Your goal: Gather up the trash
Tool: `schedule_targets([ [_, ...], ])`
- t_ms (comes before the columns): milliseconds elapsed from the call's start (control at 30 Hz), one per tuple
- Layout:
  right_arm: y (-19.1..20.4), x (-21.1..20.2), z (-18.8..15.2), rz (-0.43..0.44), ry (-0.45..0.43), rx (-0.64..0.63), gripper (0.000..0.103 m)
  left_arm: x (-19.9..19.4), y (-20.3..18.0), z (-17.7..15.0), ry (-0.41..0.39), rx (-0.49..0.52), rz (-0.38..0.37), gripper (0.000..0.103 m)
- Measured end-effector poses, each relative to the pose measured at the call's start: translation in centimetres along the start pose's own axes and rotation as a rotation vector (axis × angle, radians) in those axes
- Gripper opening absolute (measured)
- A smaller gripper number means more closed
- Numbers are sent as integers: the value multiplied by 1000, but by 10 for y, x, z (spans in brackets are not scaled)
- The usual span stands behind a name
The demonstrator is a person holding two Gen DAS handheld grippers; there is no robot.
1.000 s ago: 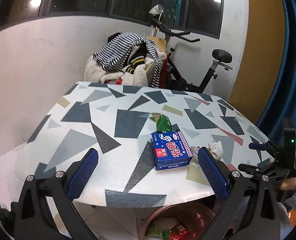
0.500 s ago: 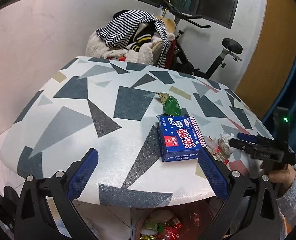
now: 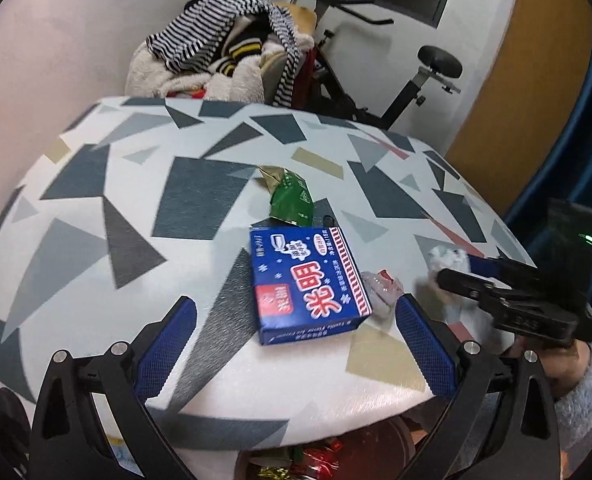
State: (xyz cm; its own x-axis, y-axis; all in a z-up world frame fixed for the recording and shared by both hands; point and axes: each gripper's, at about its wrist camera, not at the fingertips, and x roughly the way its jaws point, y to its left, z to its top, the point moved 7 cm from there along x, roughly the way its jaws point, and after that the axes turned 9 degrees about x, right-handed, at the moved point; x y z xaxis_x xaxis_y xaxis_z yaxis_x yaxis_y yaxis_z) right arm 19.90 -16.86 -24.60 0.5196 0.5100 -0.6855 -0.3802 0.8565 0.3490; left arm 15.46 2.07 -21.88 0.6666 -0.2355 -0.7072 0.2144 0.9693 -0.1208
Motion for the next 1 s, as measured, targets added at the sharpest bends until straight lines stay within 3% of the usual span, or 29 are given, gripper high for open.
schedule_targets([
  [100, -5, -9, 2, -25, -26, 1, 58, 18, -4, 6, 27, 5, -12, 97],
  [367, -20, -25, 1, -42, -46, 20, 58, 65, -13, 23, 101, 95, 69, 97],
  [533, -25, -30, -4, -36, -50, 38, 58, 87, -1, 17, 194, 23, 96, 97],
  [600, -26, -33, -6, -36, -52, 44, 58, 82, 2, 17, 170, -16, 70, 78],
  [733, -25, -40, -8, -27, -66, 48, 58, 53, 5, 21, 81, -7, 81, 77],
  [1000, -13, -48, -13, -20, -64, 9, 58, 6, -5, 16, 18, 58, 81, 77],
])
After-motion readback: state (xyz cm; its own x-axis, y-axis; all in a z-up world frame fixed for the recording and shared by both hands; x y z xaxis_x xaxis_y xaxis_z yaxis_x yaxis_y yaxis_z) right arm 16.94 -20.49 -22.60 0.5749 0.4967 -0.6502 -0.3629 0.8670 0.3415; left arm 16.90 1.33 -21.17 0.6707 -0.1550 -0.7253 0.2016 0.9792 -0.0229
